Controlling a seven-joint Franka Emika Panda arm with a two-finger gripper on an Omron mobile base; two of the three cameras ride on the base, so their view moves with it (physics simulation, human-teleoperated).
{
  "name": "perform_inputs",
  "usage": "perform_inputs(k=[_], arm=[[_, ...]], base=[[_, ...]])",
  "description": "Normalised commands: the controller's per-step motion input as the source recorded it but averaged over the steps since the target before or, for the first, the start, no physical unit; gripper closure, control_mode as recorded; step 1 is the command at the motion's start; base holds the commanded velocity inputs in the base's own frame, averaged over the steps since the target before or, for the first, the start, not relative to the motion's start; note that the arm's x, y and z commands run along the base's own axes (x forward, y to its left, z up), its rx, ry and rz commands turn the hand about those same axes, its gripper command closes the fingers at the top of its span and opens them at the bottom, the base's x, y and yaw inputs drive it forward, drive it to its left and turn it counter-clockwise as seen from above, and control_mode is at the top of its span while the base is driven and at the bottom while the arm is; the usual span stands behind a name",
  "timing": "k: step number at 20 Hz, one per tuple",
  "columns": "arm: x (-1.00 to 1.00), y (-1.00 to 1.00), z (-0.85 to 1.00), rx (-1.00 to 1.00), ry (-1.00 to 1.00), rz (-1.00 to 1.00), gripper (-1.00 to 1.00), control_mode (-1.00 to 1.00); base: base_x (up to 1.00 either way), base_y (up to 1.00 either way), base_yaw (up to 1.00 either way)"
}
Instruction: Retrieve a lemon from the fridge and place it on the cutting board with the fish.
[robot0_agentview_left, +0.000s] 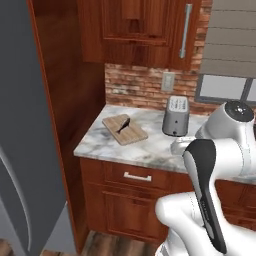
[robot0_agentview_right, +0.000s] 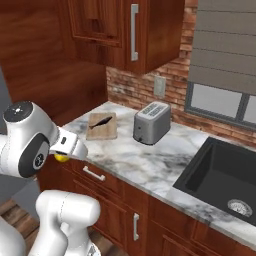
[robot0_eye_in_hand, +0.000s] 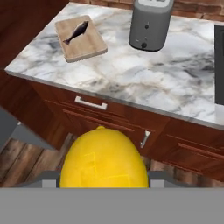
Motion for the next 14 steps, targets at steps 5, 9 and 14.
perform_inputs(k=[5,9,14], arm=[[0.0,0.0,0.0,0.0,0.0,0.0,1.0,1.0],[0.0,0.0,0.0,0.0,0.0,0.0,1.0,1.0],[0.0,0.0,0.0,0.0,0.0,0.0,1.0,1.0]], base=[[0.58,0.01,0.01],[0.38,0.16,0.0],[0.39,0.26,0.0]])
